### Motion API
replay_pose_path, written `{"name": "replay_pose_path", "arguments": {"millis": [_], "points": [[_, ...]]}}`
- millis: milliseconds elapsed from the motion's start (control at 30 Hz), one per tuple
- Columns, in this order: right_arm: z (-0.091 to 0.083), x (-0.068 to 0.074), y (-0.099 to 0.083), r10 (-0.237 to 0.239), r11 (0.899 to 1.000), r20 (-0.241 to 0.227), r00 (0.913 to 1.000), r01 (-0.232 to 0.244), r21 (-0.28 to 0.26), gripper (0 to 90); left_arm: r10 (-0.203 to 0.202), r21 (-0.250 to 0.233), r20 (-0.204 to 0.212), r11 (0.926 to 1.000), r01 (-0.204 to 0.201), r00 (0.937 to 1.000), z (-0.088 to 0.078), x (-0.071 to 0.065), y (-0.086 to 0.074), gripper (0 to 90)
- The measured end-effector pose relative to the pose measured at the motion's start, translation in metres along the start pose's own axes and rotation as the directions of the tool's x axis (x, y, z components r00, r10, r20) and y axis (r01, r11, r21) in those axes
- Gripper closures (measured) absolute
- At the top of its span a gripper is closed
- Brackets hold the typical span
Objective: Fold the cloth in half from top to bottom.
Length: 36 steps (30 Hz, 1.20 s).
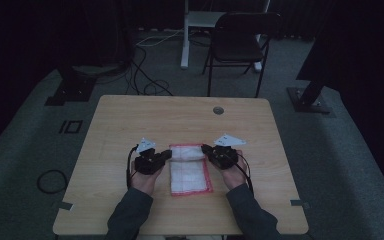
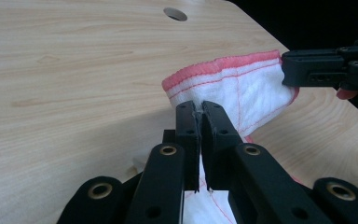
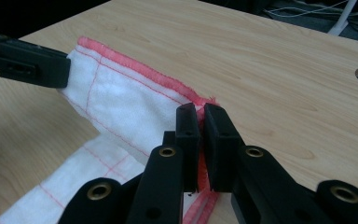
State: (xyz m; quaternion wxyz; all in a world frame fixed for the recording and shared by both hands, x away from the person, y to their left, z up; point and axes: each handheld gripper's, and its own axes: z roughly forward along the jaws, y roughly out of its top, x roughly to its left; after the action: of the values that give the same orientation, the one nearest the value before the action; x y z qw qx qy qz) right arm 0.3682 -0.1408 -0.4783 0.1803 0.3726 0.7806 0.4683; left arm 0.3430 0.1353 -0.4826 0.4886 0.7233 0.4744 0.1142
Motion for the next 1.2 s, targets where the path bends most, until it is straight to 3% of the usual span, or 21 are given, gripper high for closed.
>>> {"name": "replay_pose_path", "arguments": {"millis": [867,1200], "points": [[-0.006,0.012,-0.029,-0.01,0.999,-0.027,0.9996,0.011,0.042,85.3,-0.009,0.04,0.019,0.9991,0.008,0.9998,-0.005,-0.009,-0.033,86.7],[-0.003,0.018,-0.046,-0.011,0.997,-0.038,0.9992,0.013,0.077,85.3,-0.023,0.083,0.016,0.9964,0.021,0.9996,-0.002,-0.009,-0.051,86.7]]}}
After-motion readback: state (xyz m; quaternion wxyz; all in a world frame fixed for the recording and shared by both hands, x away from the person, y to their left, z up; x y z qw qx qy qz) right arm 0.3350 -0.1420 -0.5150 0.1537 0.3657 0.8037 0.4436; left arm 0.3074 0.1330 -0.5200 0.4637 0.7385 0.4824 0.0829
